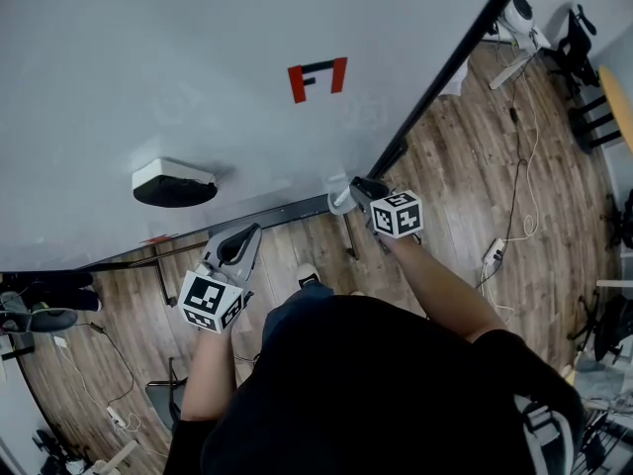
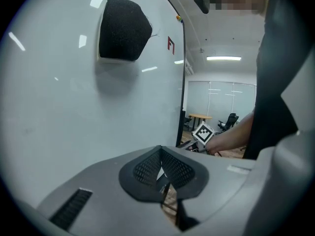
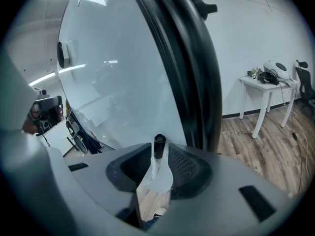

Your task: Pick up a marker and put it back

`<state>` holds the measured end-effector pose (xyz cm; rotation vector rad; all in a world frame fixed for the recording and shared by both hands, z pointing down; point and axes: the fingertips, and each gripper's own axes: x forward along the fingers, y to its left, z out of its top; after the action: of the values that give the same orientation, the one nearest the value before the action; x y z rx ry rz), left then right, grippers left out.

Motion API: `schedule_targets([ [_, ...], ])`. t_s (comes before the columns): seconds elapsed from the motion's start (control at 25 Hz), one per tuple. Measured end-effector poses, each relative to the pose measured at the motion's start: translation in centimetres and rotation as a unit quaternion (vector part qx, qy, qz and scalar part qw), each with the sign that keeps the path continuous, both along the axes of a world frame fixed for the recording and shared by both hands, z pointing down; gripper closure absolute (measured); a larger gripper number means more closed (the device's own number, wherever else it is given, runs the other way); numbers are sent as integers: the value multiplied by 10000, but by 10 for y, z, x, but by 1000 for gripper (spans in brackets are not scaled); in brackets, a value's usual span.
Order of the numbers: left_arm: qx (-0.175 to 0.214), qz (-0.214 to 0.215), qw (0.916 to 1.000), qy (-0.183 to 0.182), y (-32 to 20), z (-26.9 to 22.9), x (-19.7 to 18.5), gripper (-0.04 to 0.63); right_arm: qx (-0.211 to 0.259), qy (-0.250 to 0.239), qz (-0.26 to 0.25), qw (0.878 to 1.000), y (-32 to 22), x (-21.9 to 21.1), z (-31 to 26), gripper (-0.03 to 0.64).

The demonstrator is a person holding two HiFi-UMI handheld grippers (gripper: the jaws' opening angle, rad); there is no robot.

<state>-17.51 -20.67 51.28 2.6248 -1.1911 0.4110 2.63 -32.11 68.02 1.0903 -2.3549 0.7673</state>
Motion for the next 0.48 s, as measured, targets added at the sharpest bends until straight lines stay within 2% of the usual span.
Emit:
schedule_targets([
  [0.48, -62, 14, 10000, 24, -4, 6, 0, 584, -59, -27, 20, 10000, -3, -4, 8, 532],
])
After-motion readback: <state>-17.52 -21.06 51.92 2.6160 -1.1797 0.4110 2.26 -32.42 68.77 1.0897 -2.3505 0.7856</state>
